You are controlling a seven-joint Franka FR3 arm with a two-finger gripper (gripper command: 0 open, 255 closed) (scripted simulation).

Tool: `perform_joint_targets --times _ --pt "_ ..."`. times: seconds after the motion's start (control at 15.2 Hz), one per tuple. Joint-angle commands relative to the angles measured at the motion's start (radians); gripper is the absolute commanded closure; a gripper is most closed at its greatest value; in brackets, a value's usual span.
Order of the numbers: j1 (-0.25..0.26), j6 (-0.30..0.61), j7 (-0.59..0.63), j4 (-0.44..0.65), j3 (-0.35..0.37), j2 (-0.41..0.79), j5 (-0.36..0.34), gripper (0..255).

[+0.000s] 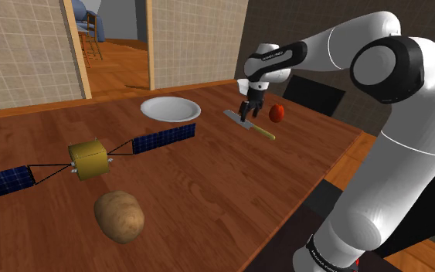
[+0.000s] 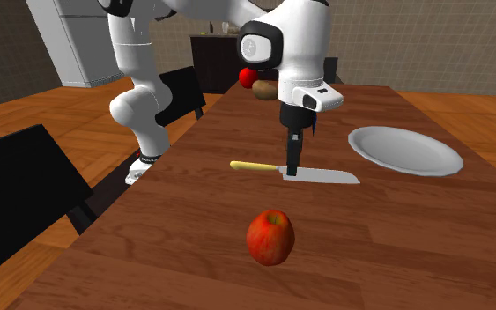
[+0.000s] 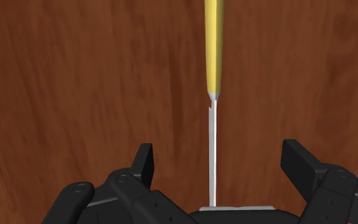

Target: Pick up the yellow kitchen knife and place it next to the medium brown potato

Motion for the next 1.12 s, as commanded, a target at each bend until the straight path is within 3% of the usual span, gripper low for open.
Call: perform_joint_targets --times 0.0,0.2,0.73,0.79,1.06 --pt "0.0 0.026 -0.002 -0.016 0.001 0.01 0.004 0" --pt "-0.001 0.071 -0.008 -0.042 0.001 0.029 0.012 0" --pt "-0.001 0.07 -0.008 -0.042 0.001 0.029 0.012 0" --pt "-0.001 0.07 -0.008 -0.042 0.001 0.029 0.012 255" --pt "-0.001 0.07 -0.008 -0.042 0.001 0.029 0.012 255"
